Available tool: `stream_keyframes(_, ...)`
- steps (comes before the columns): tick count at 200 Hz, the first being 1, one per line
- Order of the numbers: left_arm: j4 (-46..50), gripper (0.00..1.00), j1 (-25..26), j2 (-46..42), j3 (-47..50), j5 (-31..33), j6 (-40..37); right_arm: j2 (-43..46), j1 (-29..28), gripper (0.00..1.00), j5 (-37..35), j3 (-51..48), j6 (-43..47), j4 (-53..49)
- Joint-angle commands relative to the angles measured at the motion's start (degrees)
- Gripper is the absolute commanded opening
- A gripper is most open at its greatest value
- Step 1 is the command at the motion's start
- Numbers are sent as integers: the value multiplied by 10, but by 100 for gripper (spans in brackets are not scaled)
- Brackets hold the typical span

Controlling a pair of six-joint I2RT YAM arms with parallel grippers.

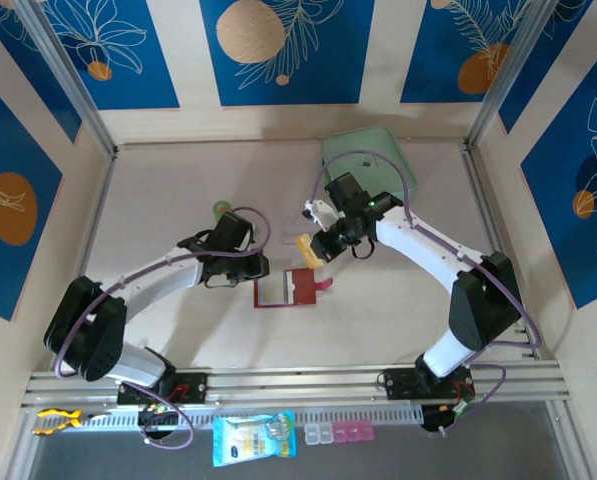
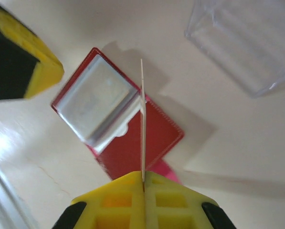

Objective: Take the credit cards out of the card holder

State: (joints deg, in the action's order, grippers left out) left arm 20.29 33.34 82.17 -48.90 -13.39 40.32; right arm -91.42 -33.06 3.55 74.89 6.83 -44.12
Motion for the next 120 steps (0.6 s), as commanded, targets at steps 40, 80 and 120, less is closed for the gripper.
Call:
stream_keyframes(40,-1,25,-29,7,43,-18,-9,-111,-7,0,-116,178,333,-156)
stream_keyframes(80,-27,30,-29,26,61,-41,7,-184,3,0,-133,275,423,-189)
stream_keyframes(120,-43,32,-28,39,73,-60,15,-262,12,0,-117,380,456,-228)
